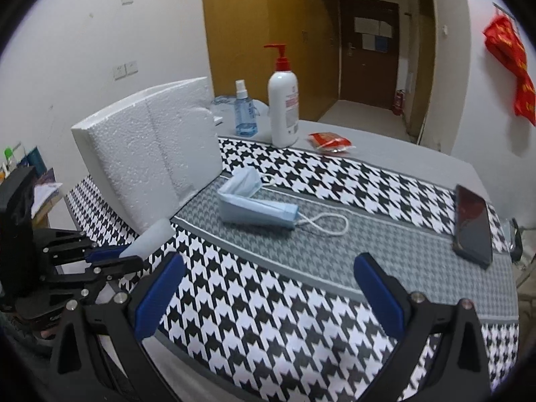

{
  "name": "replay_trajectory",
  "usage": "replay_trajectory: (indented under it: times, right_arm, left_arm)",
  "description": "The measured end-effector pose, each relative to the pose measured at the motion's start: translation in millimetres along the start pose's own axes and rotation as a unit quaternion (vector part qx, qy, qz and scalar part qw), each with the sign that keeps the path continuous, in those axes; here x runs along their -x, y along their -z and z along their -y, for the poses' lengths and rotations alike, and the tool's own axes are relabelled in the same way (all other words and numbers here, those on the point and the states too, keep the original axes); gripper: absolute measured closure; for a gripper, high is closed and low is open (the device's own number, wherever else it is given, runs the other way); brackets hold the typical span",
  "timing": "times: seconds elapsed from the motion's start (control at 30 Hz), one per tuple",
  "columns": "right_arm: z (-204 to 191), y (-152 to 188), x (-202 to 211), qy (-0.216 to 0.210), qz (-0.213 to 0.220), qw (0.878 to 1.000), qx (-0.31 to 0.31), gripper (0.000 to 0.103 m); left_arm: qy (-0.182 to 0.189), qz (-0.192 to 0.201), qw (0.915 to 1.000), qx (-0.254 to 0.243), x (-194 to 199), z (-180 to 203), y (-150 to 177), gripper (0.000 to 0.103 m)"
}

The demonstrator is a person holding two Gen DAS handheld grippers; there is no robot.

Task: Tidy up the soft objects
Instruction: 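Lift the foam tube with the left gripper while the right gripper grasps the blue face mask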

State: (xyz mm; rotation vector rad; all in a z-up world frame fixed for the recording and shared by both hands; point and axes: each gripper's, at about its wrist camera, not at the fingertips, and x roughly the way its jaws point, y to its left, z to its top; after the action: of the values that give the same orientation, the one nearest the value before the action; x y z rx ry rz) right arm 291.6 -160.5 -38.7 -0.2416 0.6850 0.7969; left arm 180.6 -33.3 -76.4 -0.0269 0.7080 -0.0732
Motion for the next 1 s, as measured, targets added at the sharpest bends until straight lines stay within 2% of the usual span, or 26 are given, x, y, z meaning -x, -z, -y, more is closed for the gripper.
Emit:
replay_trajectory:
  times: [0.4,0.63,0.83,1.0]
  right_arm:
    - [-21,-31,-39,0.01,-0.033,0.997,0.067,0.001]
    - [-25,-37,-67,0.0,-0.06,0.995,0.078,0.014]
    - [-27,-41,-81,-0.003,-0.069,0.994,0.087,0.015]
    - [-33,-46,-94,-0.009,-0.076,0.992,0.101,0.02]
  left_arm:
    - [-0.008,0.009,0.9999,0.006,13,-7,13,0.09]
    - [-0.016,0.007,0.9998,0.013,21,-16,17,0.09]
    - [-0.02,0.006,0.9996,0.017,25,-23,19,0.09]
    - [-0.019,0.006,0.9996,0.02,26,-24,19,0.09]
